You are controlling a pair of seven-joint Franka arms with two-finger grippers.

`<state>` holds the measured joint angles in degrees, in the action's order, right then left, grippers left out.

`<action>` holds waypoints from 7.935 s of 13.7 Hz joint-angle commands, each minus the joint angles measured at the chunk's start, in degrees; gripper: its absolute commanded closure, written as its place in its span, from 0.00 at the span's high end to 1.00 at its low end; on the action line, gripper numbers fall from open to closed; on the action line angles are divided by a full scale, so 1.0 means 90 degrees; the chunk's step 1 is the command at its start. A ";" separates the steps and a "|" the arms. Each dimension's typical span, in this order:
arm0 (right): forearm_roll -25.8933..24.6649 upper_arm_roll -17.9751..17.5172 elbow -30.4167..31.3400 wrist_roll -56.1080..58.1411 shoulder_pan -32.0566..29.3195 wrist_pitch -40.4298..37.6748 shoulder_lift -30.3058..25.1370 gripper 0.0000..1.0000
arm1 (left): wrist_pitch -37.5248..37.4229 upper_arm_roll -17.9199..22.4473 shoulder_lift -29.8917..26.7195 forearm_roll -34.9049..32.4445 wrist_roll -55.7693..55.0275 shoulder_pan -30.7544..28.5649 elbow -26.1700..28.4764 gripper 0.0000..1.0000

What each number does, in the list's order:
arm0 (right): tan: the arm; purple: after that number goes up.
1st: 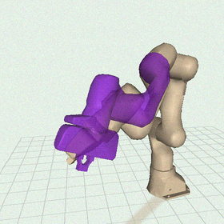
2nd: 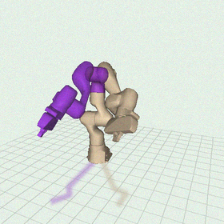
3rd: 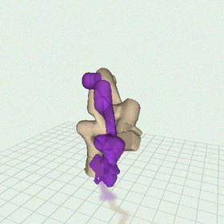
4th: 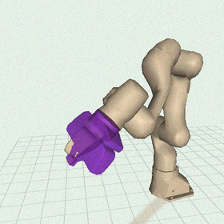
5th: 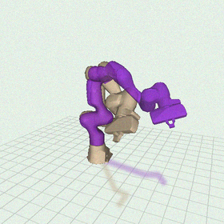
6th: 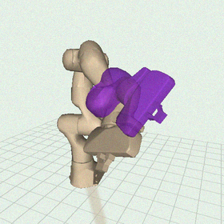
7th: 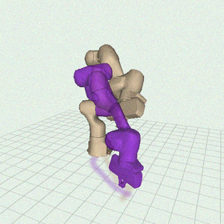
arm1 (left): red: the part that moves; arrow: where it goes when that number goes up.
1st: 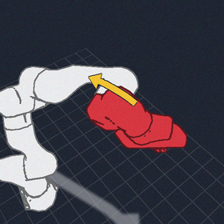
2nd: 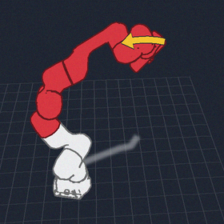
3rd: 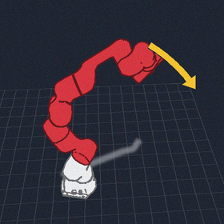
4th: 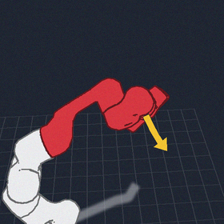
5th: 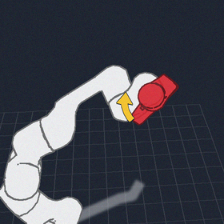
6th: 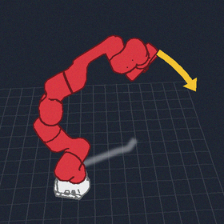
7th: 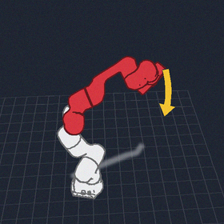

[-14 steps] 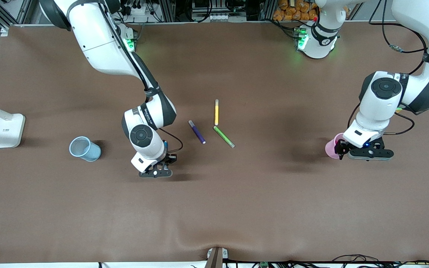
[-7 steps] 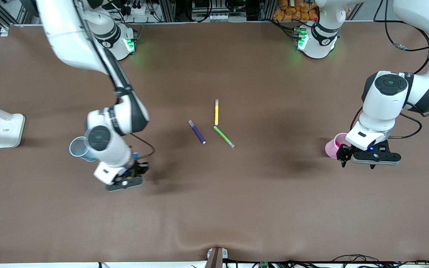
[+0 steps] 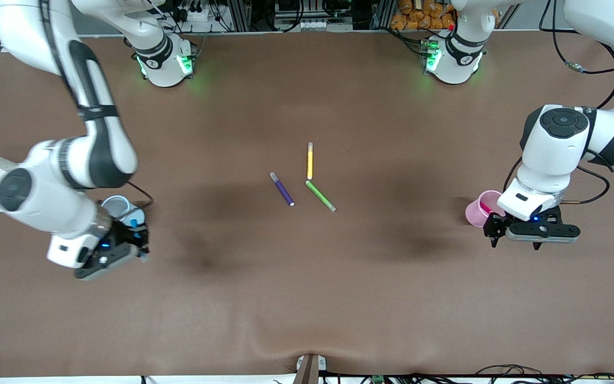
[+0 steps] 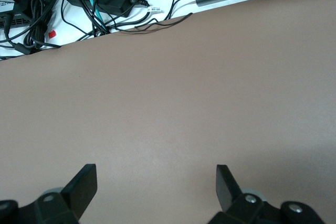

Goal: Place pink and blue markers in matching cups

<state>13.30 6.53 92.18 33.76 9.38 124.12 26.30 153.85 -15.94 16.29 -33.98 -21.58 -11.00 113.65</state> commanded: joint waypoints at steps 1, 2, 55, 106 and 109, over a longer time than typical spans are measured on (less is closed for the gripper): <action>0.0405 -0.0150 0.0342 0.1001 -0.0416 -0.0284 -0.0411 0.00 | -0.0218 -0.0045 0.0094 -0.0042 0.0093 -0.0009 -0.0275 1.00; 0.0600 -0.0140 0.0575 0.1401 -0.0514 -0.0266 -0.0548 0.00 | -0.0383 -0.0045 0.0094 -0.0042 0.0102 -0.0009 -0.0391 1.00; 0.3680 -0.0101 0.1759 0.6535 -0.2302 -0.1623 -0.0929 1.00 | -0.7036 0.2113 -0.2807 0.3561 0.1763 0.1896 -0.1739 1.00; -0.1166 -0.0101 -0.0360 -0.3722 -0.0955 -0.4553 -0.3283 1.00 | -0.7289 0.2298 -0.1771 0.3757 0.1851 0.1788 -0.2736 1.00; -0.1166 -0.0091 -0.0360 -0.3722 -0.0964 -0.4592 -0.3283 1.00 | -0.7289 0.2298 -0.1771 0.3757 0.1851 0.1788 -0.2736 1.00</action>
<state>1.79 6.03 89.13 -0.48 1.58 83.07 -3.02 89.54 4.67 0.11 -0.93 -4.89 5.09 90.27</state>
